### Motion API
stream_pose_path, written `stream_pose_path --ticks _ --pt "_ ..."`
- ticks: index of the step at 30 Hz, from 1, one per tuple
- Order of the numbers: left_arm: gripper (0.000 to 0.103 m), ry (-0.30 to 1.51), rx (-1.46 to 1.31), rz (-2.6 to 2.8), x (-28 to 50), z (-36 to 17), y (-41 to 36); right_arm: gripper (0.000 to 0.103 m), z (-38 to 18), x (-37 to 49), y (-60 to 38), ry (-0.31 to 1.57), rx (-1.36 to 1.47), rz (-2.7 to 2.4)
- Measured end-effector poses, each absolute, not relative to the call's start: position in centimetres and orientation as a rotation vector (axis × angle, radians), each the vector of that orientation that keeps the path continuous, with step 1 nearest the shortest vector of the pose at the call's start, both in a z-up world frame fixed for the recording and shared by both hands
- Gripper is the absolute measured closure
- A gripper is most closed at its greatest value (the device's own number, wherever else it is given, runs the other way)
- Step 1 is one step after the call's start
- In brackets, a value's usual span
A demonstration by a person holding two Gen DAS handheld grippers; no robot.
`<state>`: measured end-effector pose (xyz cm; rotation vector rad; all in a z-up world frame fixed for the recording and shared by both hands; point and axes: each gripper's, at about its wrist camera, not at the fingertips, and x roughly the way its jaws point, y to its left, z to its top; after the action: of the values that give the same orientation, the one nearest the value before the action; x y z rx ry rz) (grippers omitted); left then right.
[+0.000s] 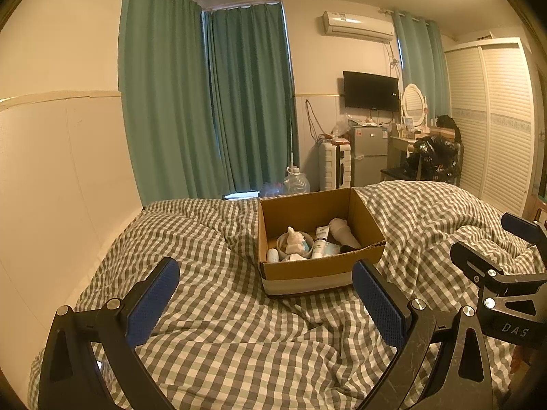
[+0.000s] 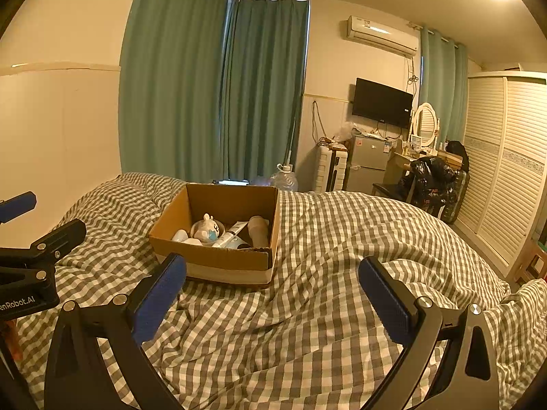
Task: Organize objects
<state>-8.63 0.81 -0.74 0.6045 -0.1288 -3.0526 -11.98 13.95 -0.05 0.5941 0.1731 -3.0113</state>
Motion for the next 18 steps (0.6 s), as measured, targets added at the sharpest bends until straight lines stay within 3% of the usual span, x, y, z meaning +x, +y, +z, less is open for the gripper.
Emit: stream_pose_path --ticks 18 --pt "0.0 -0.121 0.612 -3.062 -8.75 -1.1 1.06 0.002 -0.23 -11.87 14.03 0.182 0.598 -3.005"
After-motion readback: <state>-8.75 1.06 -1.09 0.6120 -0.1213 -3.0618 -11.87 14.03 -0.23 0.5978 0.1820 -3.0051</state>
